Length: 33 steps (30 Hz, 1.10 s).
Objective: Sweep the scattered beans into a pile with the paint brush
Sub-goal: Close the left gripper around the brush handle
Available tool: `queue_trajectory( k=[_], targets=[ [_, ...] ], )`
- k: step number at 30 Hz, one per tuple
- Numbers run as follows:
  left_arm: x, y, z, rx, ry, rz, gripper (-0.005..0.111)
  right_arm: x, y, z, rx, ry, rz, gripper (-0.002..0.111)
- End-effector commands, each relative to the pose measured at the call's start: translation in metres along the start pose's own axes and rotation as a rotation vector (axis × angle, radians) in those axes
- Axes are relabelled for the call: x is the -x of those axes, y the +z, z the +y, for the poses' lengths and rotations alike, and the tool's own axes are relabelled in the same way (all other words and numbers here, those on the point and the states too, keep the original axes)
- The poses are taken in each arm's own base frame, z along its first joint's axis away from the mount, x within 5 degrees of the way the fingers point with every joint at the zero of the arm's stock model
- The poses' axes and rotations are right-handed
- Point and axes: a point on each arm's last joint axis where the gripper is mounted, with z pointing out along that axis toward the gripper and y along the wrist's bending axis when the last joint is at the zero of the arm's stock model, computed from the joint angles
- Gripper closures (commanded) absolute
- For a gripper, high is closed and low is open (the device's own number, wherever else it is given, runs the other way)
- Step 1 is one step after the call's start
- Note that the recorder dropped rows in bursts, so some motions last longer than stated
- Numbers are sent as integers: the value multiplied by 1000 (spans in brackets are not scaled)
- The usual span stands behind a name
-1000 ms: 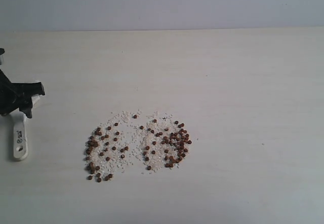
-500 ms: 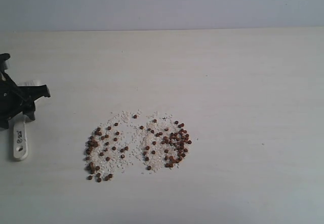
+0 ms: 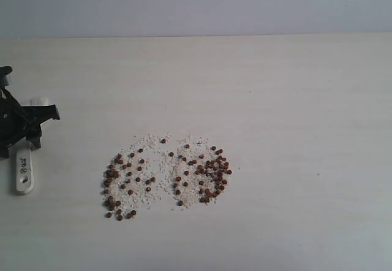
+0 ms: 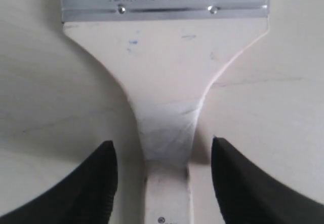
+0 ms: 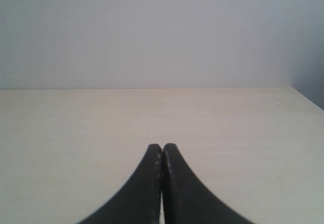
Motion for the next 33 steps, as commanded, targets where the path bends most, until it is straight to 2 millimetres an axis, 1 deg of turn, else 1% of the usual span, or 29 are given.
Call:
queue_trajectory(
  k=[1, 8, 13, 17, 18, 19, 21, 22, 23, 28, 33],
  targets=[
    [2, -1, -2, -13, 5, -19, 54, 0, 0, 0, 0, -7, -16, 108],
    [3, -1, -3, -20, 15, -29, 54, 0, 0, 0, 0, -7, -16, 108],
    [-1, 10, -3, -1, 18, 4, 54, 0, 0, 0, 0, -7, -16, 108],
    [0, 12, -4, -15, 26, -10, 56, 0, 0, 0, 0, -7, -16, 108],
    [0, 12, -4, -15, 26, -10, 60, 0, 0, 0, 0, -7, -16, 108],
    [0, 12, -3, -8, 26, -2, 68, 0, 0, 0, 0, -7, -16, 108],
    [-1, 12, -2, 1, 35, 10, 87, 0, 0, 0, 0, -7, -16, 108],
    [-2, 12, -2, 3, 48, 12, 101, 0, 0, 0, 0, -7, -16, 108],
    [-2, 12, -2, 5, 71, 13, 106, 0, 0, 0, 0, -7, -16, 108],
    [-2, 10, -2, 9, 142, 17, 107, 0, 0, 0, 0, -7, -16, 108],
    [2, -5, 0, 5, 189, -18, 107, 0, 0, 0, 0, -7, -16, 108]
  ],
)
